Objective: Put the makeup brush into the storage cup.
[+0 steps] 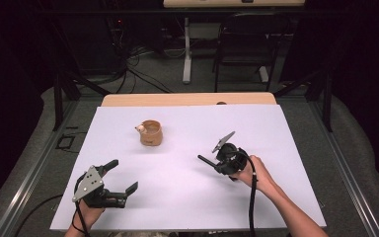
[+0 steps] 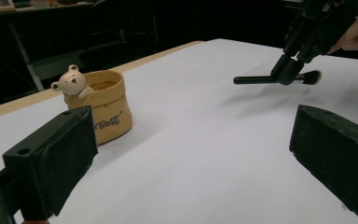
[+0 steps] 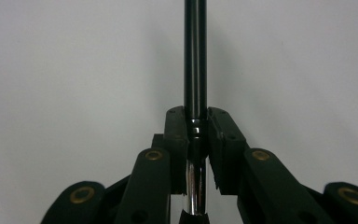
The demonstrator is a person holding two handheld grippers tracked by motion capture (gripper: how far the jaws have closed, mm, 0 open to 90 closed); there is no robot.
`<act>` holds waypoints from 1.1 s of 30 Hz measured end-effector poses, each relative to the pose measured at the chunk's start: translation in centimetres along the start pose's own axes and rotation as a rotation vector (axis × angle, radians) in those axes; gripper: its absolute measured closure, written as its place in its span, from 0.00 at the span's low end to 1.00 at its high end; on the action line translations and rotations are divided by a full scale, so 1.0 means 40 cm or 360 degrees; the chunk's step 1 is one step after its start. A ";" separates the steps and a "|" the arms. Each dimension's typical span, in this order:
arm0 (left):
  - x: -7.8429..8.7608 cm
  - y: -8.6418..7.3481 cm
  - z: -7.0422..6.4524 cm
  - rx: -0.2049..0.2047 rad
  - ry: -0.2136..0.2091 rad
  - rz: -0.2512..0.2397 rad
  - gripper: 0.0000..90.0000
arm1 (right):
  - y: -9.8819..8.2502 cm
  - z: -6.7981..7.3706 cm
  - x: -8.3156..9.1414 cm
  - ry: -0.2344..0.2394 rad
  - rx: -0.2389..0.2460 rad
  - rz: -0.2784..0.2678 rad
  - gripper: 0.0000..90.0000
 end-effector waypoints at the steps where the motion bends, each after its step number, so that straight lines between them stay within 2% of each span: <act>1: -0.001 -0.001 -0.001 0.0006 -0.0002 0.0011 0.01 | 0.001 -0.001 0.000 0.0001 0.0010 -0.0012 0.87; 6: -0.002 -0.001 -0.001 0.0004 -0.0005 0.0018 0.01 | 0.004 -0.001 0.006 0.0008 0.0006 -0.0011 0.87; 14: -0.003 -0.002 -0.002 0.0002 -0.0012 0.0027 0.01 | 0.015 -0.004 0.020 0.0024 0.0074 -0.0009 0.87; 18: -0.008 -0.006 -0.004 -0.0008 -0.0011 0.0061 0.00 | 0.025 -0.003 0.026 0.0031 0.0125 0.0019 0.87; 20: -0.009 -0.006 -0.007 -0.0013 -0.0034 0.0059 0.00 | 0.036 -0.005 0.033 0.0039 0.0179 0.0034 0.87; 22: -0.008 -0.006 -0.008 -0.0019 -0.0019 0.0062 0.00 | 0.039 -0.005 0.037 0.0037 0.0205 0.0050 0.87; 23: -0.010 -0.006 -0.009 -0.0023 -0.0055 0.0069 0.00 | 0.046 -0.013 0.046 0.0048 0.0276 0.0082 0.87; 25: -0.013 -0.008 -0.009 -0.0023 -0.0055 0.0088 0.00 | 0.050 -0.017 0.048 0.0051 0.0321 0.0098 0.87; 26: -0.015 -0.008 -0.010 -0.0018 -0.0093 0.0093 0.00 | 0.051 -0.018 0.050 0.0046 0.0347 0.0118 0.87; 30: -0.021 -0.003 -0.013 -0.0018 -0.0143 0.0121 0.00 | 0.054 -0.026 0.054 0.0057 0.0423 0.0173 0.87; 32: -0.023 0.002 -0.014 -0.0025 -0.0131 0.0129 0.00 | 0.054 -0.027 0.055 0.0061 0.0445 0.0191 0.87; 33: -0.025 0.004 -0.015 -0.0012 -0.0162 0.0129 0.00 | 0.055 -0.027 0.055 0.0063 0.0458 0.0188 0.87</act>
Point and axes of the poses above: each handheld gripper's, and its own axes: x roughly backward along the jaws, y roughly out of its top, z roughly to its left, the point moved 5 cm from there along -x, roughly forward along the jaws, and after that the axes turned 8 degrees about x, right-handed, at the moved point
